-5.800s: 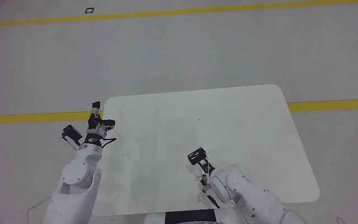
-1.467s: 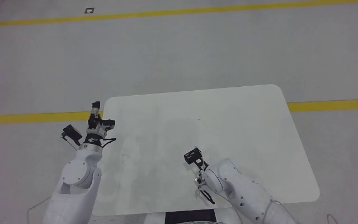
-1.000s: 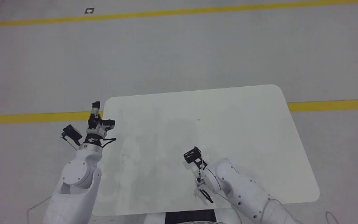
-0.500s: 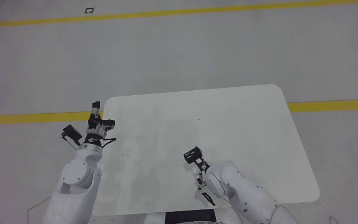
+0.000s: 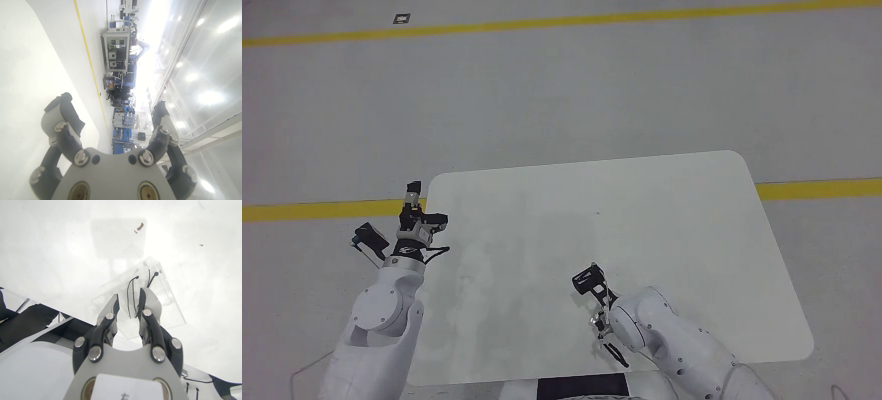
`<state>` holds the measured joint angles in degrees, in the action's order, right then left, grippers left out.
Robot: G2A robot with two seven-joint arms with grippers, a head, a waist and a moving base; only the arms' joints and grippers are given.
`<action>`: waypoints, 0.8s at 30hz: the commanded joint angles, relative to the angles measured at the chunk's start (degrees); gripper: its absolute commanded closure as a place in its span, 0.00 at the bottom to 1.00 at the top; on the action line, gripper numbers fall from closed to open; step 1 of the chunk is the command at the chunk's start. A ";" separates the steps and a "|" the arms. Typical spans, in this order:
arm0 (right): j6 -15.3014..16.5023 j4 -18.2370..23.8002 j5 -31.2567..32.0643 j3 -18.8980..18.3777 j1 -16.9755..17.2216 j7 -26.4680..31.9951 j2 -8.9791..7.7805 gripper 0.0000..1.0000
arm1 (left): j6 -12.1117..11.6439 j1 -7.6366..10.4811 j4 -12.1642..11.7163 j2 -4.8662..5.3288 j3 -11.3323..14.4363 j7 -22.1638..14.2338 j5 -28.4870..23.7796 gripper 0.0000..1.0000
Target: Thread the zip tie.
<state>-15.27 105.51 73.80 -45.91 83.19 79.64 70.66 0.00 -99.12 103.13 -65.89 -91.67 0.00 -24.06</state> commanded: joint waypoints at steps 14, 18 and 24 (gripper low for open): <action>0.59 -0.85 -0.45 1.99 -1.45 0.00 -0.10 0.93 | 0.00 0.00 0.00 0.00 0.00 0.00 0.00 0.00; 0.73 -1.45 -0.69 2.41 -1.91 0.00 -0.16 0.92 | 0.00 0.00 0.00 0.00 0.00 0.00 0.00 0.00; 0.64 -2.41 -1.37 3.20 -2.85 0.00 -0.17 0.87 | 0.00 0.00 0.00 0.00 0.00 0.00 0.00 0.00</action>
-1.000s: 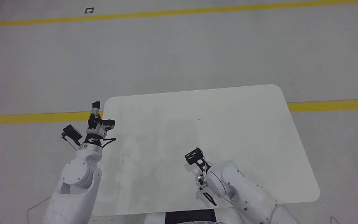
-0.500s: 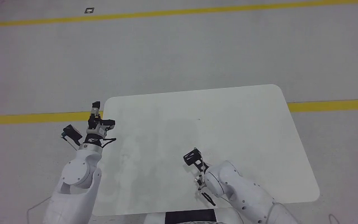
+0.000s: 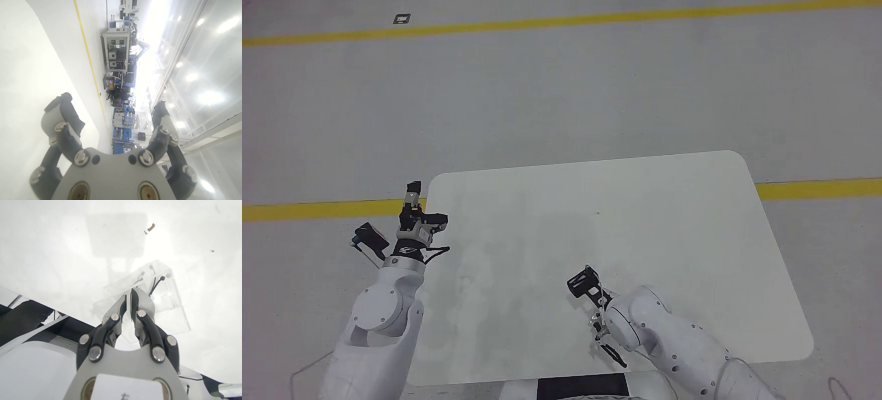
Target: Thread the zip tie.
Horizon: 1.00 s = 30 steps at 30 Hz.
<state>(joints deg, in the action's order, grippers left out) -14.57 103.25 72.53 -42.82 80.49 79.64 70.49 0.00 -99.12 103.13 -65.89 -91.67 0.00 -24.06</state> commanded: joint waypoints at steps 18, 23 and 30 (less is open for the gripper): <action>-1.93 -2.27 0.08 2.20 -2.33 0.00 -0.18 0.95 | 0.00 0.00 0.00 0.00 0.00 0.00 0.00 0.00; -2.59 -2.30 0.22 2.67 -2.73 0.00 -0.26 1.00 | 0.00 0.00 0.00 0.00 0.00 0.00 0.00 0.00; -3.13 -0.33 0.53 2.51 -2.33 0.00 -0.69 1.00 | 0.00 0.00 0.00 0.00 0.00 0.00 0.00 0.00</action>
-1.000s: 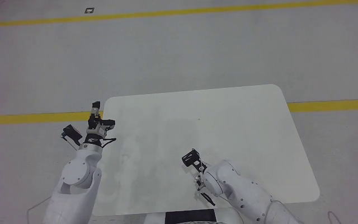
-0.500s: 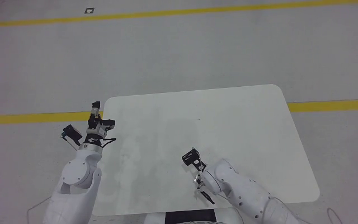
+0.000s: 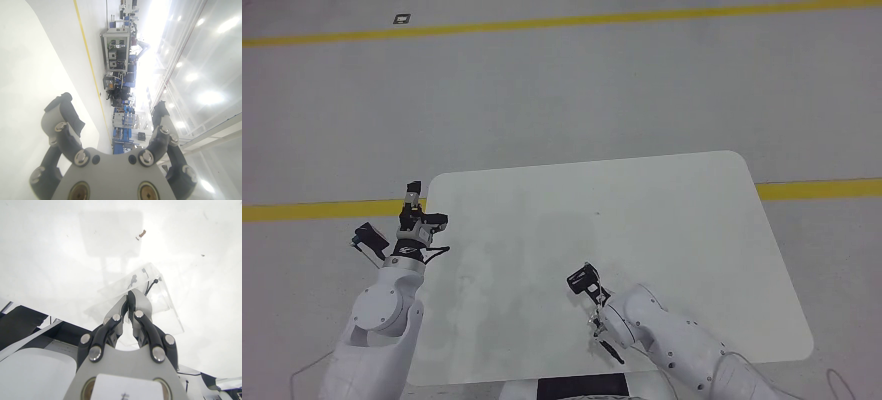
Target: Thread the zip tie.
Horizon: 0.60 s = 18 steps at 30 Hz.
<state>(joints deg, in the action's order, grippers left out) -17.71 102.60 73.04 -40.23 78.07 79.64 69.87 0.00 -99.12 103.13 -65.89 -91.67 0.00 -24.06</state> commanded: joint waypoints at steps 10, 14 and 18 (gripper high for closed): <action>0.69 6.01 0.47 -1.86 2.60 0.00 -1.43 1.00 | 0.00 0.00 0.00 0.00 0.00 0.00 0.00 0.00; 1.17 9.54 -0.70 -3.80 4.05 0.00 -2.04 1.00 | 0.00 0.00 0.00 0.00 0.00 0.00 0.00 0.00; 2.13 15.04 -2.52 -7.46 7.05 -0.96 -2.88 1.00 | 0.00 0.00 0.00 0.00 0.00 0.00 0.00 0.00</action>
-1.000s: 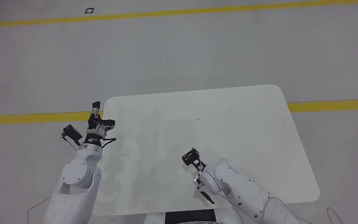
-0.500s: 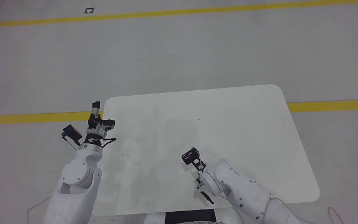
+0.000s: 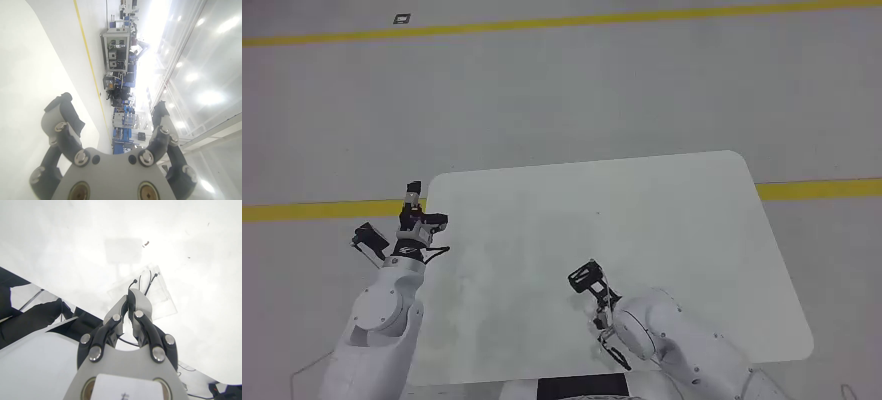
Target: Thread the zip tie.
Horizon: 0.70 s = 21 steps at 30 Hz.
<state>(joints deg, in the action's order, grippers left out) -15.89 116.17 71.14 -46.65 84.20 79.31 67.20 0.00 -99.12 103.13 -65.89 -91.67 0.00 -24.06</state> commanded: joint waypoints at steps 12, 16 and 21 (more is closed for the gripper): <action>9.55 7.98 -19.63 -15.38 11.75 -16.67 -2.28 1.00 | 0.00 0.00 0.00 0.00 0.00 0.00 0.00 0.00; 12.49 7.09 -25.20 -18.20 13.31 -19.73 -2.57 1.00 | 0.00 0.00 0.00 0.00 0.00 0.00 0.00 0.00; 12.49 7.09 -25.20 -18.20 13.31 -19.73 -2.57 1.00 | 0.00 0.00 0.00 0.00 0.00 0.00 0.00 0.00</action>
<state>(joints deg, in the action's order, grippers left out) -3.41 123.26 45.95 -64.85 97.51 59.59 64.63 0.00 -99.12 103.13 -65.89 -91.67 0.00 -24.06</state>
